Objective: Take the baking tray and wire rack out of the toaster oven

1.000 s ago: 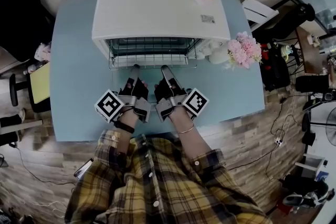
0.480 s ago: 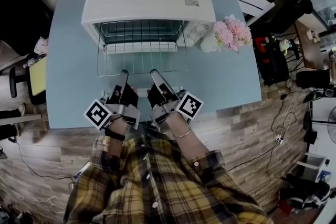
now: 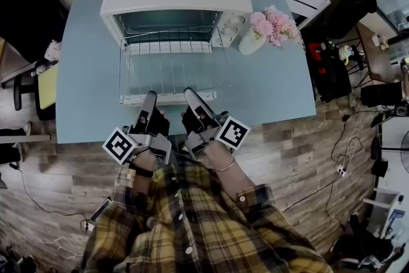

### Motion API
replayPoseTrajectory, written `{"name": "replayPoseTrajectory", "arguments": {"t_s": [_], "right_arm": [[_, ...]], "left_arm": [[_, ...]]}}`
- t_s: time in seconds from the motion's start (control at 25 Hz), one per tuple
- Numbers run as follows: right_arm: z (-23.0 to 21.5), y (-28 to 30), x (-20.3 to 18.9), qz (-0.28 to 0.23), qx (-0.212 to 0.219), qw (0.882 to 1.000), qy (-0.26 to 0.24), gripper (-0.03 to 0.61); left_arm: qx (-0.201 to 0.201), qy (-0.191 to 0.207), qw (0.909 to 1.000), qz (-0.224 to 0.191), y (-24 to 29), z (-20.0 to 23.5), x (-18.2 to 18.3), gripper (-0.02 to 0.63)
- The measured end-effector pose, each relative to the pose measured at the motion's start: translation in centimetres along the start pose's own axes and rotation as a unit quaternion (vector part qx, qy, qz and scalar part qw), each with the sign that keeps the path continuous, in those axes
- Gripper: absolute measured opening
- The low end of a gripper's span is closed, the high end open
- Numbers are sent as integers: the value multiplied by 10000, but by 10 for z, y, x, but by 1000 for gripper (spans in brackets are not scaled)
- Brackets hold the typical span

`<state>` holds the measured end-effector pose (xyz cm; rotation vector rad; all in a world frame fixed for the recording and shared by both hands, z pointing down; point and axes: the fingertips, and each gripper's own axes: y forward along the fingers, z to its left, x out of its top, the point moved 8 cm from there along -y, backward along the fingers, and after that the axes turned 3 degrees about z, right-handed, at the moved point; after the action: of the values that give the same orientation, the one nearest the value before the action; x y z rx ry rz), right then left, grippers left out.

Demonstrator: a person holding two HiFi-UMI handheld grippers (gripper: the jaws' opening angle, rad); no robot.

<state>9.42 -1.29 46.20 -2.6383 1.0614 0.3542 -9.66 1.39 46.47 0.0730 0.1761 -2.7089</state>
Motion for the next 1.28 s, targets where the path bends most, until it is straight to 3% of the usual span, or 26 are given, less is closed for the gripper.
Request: {"name": "replayPoseTrajectory", "arguments": {"t_s": [0.32,0.68,0.8,1.04,1.28], "right_arm": [[4,-45,-3,-332,-66,9994,29,14],[-8,-122,28,-1364,-540,9892,61,14],[-12,-151,39,-1784,-781,9808,42,14],[-22,-211,50,-2615,-1320,9561,107,14],[-40,-246,46,-3040,-1780,9355,288,15]], "left_arm": [[-26,46,9991,422,-7,-3,-32,3],[39,-99,9879,1547,37,4,-100,5],[65,-226,9791,2020,55,11,-128,5],[213,-385,9531,2996,84,28,-185,6],[546,-533,9321,3541,94,54,-219,8]]}}
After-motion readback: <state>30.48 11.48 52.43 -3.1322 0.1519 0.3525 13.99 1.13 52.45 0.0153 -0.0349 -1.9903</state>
